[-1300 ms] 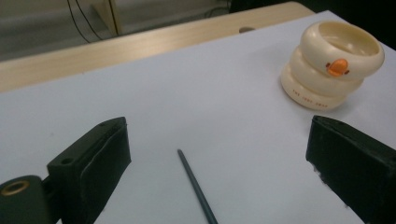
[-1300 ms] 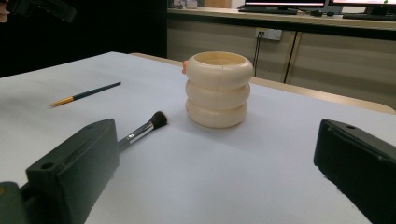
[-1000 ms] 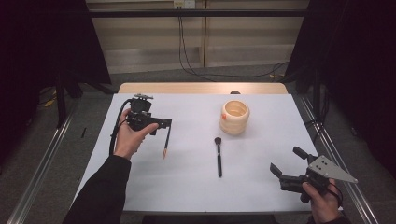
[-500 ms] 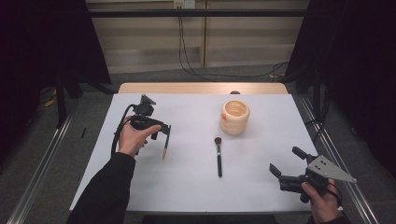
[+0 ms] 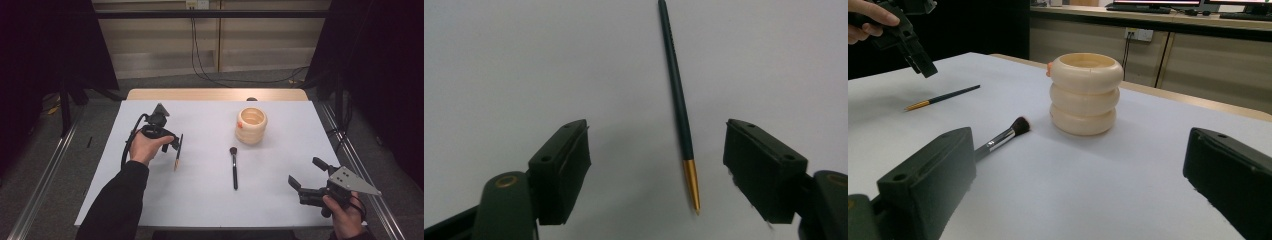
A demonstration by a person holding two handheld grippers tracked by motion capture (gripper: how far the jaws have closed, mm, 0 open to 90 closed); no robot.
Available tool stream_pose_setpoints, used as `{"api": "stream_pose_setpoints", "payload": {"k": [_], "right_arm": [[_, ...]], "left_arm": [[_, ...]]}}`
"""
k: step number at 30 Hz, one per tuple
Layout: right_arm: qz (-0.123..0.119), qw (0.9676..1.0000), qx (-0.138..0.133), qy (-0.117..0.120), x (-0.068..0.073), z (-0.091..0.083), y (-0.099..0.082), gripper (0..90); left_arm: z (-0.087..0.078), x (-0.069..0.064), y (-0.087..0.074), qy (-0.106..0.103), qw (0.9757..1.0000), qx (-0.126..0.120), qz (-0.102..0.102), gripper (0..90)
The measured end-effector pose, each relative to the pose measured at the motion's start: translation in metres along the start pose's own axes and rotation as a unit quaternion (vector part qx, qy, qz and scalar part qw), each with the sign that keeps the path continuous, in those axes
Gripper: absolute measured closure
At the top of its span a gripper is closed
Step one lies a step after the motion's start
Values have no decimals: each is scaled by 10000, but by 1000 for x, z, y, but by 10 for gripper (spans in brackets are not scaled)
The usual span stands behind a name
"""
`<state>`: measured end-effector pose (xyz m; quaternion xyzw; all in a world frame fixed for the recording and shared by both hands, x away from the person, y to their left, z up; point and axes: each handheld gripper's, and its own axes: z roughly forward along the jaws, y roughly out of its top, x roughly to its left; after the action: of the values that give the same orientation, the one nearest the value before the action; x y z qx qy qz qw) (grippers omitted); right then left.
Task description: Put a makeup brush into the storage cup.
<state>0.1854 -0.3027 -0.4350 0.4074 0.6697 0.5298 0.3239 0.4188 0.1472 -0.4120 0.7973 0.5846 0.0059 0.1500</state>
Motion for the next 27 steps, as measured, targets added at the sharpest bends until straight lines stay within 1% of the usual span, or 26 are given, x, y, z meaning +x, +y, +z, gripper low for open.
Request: {"api": "stream_pose_setpoints", "payload": {"k": [1, 2, 3, 5, 6, 7, 8, 9, 10, 11, 12, 13, 14, 16, 17, 18, 19, 21, 22, 23, 24, 25, 26, 27], "right_arm": [[-10, 10000, -2, 9, 0, 0, 0, 0], [2, 10000, 6, 12, 0, 0, 0, 0], [2, 10000, 6, 12, 0, 0, 0, 0], [-8, 10000, 5, 9, 0, 0, 0, 0], [-12, 10000, 8, 3, 0, 0, 0, 0], [-3, 10000, 11, 3, 0, 0, 0, 0], [-2, 10000, 15, -5, 0, 0, 0, 0], [-11, 10000, 13, -9, 0, 0, 0, 0], [-2, 10000, 22, -5, 0, 0, 0, 0], [-2, 10000, 22, -5, 0, 0, 0, 0], [2, 10000, 24, -2, 0, 0, 0, 0], [-6, 10000, 19, -33, 0, 1, 0, 0], [-28, 10000, 17, -26, 0, 1, 0, 0], [-35, 10000, 15, -27, 1, 1, -1, 0], [-29, 10000, 11, -27, 1, 1, -1, 0], [-29, 10000, 11, -27, 1, 1, -1, 0], [-33, 10000, 24, -24, 1, 1, -1, 0], [-30, 10000, 45, -20, 1, 1, -1, 0], [-30, 10000, 45, -20, 1, 1, -1, 0], [-35, 10000, 56, -21, 1, 1, -1, 0], [-48, 10000, 53, 5, 2, 1, -1, 0], [-84, 9999, 57, 15, 2, 1, -1, 0], [-96, 9999, 70, 27, 2, 1, -1, 0], [-96, 9999, 70, 27, 2, 1, -1, 0]], "left_arm": [[2, -1, 0, -79, 10000, 24, -32, 329], [3, -2, 0, -58, 10000, 61, 15, 343], [4, -3, -1, -44, 9999, 102, 18, 343], [9, -5, -1, -91, 9997, 217, 10, 347], [11, -6, -1, -66, 9997, 250, -41, 358], [12, -7, -2, -15, 9997, 234, -16, 400], [13, -8, -2, 71, 9996, 267, 14, 400], [14, -9, -2, 102, 9996, 282, 6, 436], [15, -10, -2, 122, 9995, 291, 53, 460], [15, -11, -2, 43, 9996, 271, 9, 470], [16, -11, -2, -4, 9997, 259, 50, 470], [16, -14, -2, -5, 9997, 233, 81, 510], [16, -14, -2, -5, 9997, 233, 81, 526], [20, -20, -2, 80, 9995, 288, 107, 533], [20, -20, -2, 80, 9995, 288, 107, 540], [21, -22, -3, 156, 9992, 312, 202, 540], [23, -25, -4, 83, 9993, 316, 192, 558], [24, -26, -5, 106, 9994, 298, 171, 624], [26, -26, -5, 70, 9995, 290, 130, 624], [27, -25, -5, 40, 9994, 318, 149, 638], [28, -26, -4, 97, 9993, 338, 123, 644], [30, -26, -4, 60, 9995, 299, 76, 662], [33, -26, -3, 103, 9991, 388, 118, 670], [33, -26, -3, 103, 9991, 388, 118, 673]]}}
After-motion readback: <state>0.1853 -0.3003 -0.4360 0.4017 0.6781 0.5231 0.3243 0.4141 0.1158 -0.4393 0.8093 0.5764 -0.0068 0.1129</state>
